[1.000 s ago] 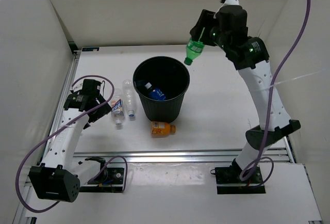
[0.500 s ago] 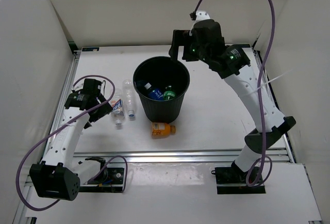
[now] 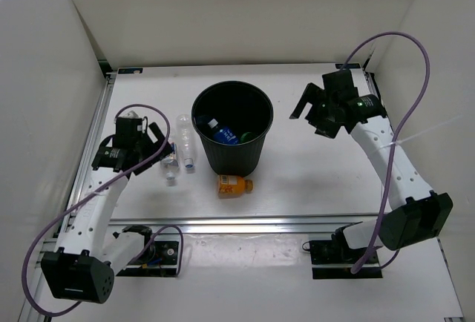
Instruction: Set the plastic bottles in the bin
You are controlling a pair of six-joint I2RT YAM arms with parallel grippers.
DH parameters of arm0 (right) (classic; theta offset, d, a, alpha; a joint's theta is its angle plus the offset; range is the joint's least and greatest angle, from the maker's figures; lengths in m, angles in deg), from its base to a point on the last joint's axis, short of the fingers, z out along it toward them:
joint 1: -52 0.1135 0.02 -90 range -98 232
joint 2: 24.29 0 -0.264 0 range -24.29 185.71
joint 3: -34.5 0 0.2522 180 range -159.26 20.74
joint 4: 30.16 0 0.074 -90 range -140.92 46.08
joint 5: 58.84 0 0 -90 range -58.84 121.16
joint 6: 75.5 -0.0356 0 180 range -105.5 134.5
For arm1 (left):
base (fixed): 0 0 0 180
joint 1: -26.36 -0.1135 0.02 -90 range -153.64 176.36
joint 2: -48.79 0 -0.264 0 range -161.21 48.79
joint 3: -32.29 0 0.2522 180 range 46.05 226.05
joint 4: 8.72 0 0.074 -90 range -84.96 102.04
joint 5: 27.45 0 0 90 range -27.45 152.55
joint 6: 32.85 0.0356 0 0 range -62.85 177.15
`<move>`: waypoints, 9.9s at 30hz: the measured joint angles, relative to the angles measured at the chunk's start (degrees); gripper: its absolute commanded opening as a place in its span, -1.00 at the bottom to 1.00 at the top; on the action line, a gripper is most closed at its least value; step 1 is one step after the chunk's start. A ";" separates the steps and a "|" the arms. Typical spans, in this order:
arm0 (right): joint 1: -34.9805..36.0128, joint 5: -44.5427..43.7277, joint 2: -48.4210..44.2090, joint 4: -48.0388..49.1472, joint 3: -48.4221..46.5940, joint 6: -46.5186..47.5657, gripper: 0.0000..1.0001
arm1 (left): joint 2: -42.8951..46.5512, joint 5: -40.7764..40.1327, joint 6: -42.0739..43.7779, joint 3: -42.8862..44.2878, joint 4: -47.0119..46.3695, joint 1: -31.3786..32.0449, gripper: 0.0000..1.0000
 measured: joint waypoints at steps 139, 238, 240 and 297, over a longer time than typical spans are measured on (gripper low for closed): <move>-9.60 28.68 10.73 6.12 -3.80 0.98 1.00 | -26.03 -15.98 1.20 41.24 -17.55 8.57 0.09; 54.14 -38.84 29.88 32.26 14.73 41.42 0.80 | 25.22 -28.13 -3.56 9.07 24.33 9.92 1.00; 53.81 -37.66 29.94 30.80 14.73 39.56 0.62 | 25.27 -28.06 -3.56 8.85 24.44 9.92 1.00; 17.66 1.66 17.73 -4.98 -39.98 24.81 1.00 | 18.34 -31.10 -9.09 4.20 19.85 9.92 1.00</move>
